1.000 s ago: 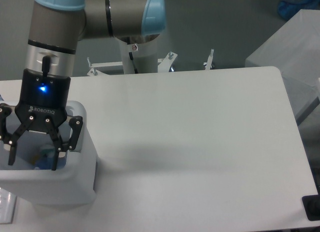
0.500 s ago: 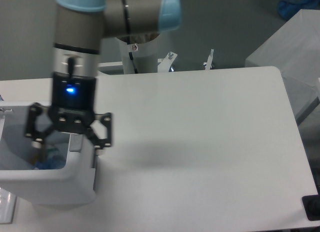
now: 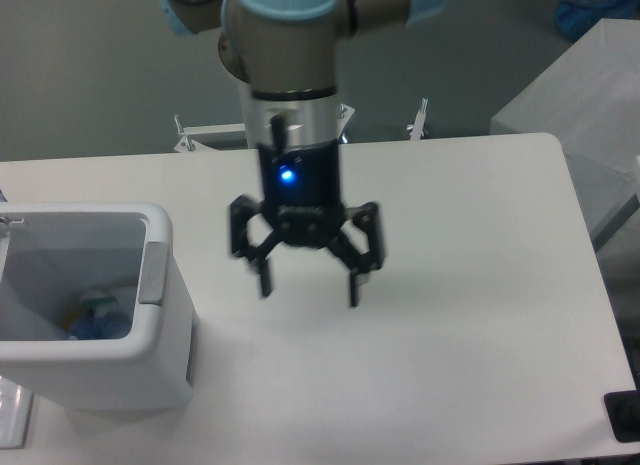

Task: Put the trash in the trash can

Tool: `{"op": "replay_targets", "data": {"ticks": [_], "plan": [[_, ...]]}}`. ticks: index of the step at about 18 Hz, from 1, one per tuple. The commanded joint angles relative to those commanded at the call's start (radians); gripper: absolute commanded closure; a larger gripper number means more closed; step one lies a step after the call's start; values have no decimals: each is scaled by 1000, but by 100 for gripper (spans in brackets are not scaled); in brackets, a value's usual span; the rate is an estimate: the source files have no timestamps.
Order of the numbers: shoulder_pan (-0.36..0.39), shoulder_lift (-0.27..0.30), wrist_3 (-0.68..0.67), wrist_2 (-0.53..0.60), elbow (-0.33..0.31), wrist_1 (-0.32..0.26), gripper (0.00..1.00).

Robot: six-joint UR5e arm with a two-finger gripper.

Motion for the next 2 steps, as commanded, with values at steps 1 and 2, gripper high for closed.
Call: {"op": "replay_targets", "data": {"ticks": [1, 2], "plan": [[15, 8, 45, 0, 2, -34, 0], [29, 17, 71, -2, 3, -54, 0]]}}
